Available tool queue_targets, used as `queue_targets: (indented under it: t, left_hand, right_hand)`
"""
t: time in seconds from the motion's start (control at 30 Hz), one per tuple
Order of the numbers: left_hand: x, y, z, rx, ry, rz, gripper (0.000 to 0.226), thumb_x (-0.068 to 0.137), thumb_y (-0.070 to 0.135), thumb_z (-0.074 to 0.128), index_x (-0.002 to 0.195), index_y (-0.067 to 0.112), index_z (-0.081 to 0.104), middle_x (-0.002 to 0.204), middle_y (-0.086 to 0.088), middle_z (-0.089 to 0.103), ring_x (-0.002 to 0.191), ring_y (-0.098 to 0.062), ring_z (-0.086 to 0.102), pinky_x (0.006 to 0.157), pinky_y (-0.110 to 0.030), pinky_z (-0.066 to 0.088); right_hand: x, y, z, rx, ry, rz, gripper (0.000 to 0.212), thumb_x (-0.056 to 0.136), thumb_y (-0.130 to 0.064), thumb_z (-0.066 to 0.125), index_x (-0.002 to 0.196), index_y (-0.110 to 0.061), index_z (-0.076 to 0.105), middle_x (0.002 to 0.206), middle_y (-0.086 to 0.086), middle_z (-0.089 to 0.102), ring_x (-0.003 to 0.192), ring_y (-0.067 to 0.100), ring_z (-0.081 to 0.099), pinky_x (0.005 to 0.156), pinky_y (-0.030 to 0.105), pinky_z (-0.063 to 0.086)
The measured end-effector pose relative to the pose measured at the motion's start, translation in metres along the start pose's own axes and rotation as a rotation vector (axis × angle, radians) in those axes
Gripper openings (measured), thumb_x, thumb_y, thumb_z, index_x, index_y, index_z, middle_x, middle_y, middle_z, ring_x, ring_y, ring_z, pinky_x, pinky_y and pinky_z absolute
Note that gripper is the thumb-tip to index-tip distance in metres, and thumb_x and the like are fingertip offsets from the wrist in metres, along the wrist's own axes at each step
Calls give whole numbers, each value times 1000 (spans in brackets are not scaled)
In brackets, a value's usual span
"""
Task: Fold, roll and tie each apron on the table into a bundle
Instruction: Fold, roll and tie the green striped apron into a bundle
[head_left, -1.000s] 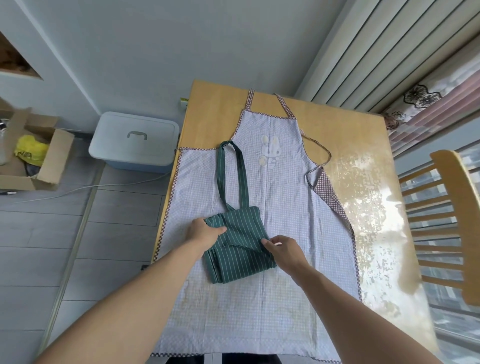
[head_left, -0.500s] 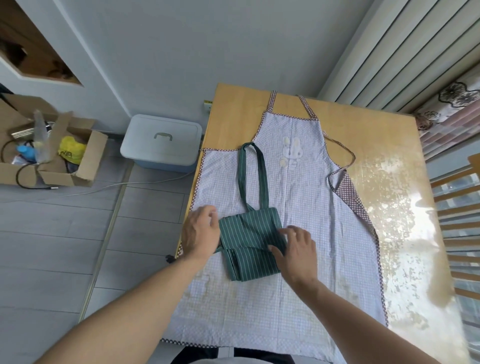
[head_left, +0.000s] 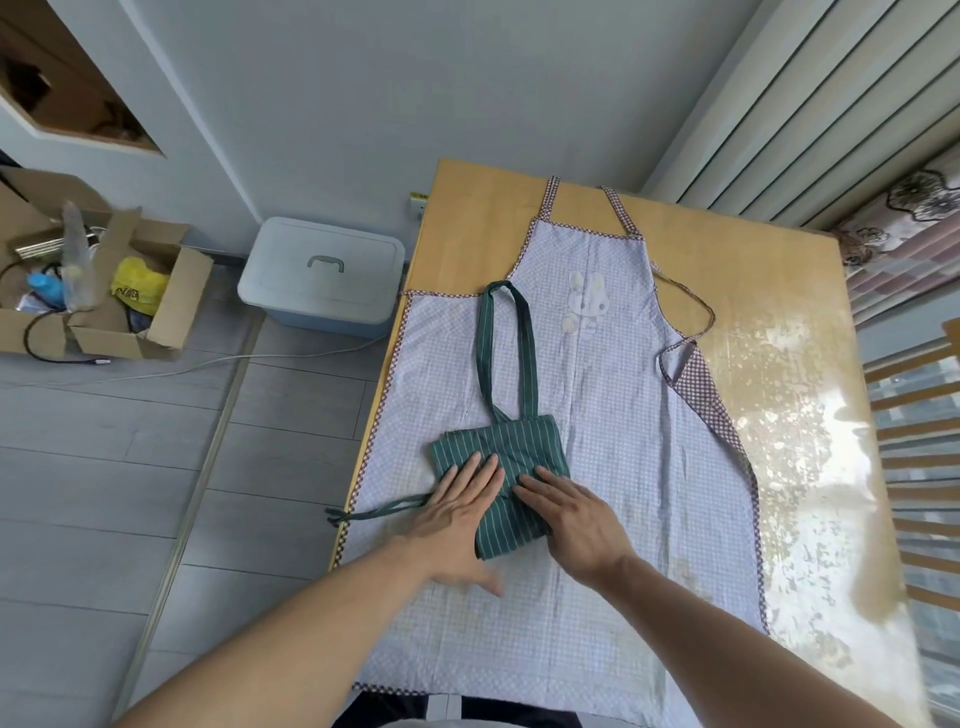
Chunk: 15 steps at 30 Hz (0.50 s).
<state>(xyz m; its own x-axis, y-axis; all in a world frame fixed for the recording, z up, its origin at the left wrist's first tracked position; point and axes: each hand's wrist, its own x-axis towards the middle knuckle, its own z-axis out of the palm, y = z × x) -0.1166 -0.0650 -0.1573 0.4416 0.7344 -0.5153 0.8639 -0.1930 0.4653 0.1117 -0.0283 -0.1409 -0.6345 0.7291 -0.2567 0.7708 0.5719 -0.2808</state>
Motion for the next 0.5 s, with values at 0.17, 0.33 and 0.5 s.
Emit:
queue_targets:
  t: [0.17,0.33,0.5]
  left_hand:
    - [-20,-7,-4,-302,235,30,87,86,58,69,158,30,30,167,11,17,152,3,2,128,-36,12]
    - [-34,-1,-21,-446,152,-123,38,98,33,62,135,27,62,146,5,56,125,-12,57,108,-34,47]
    - [-20,-4,-31,-752,147,-285,35,97,42,63,80,12,59,57,3,46,39,-5,36,42,-24,33]
  right_hand:
    - [-5,-14,-44,119,68,-39,31,101,-23,51,127,-29,67,118,-14,73,98,10,71,86,24,49]
    - [-22,-18,-60,286,-375,125,47,91,-49,69,133,-32,58,105,-12,68,91,9,63,79,23,48]
    - [-24,-1,-50,649,-222,418,32,93,-34,73,121,-36,58,97,-20,68,85,-1,65,74,12,47]
